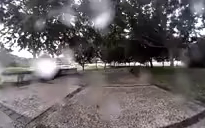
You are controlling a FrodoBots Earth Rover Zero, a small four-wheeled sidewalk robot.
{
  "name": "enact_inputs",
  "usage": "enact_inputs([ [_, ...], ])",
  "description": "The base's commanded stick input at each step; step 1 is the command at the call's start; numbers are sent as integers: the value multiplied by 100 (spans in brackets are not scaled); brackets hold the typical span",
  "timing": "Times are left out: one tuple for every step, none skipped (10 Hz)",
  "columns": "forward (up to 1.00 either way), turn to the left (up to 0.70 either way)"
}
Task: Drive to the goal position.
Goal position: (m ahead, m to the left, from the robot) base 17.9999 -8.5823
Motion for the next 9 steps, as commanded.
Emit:
enact_inputs([
  [67,0],
  [67,0],
  [67,0],
  [67,-31],
  [67,-33],
  [67,-33],
  [67,-9],
  [67,0],
  [67,0],
])
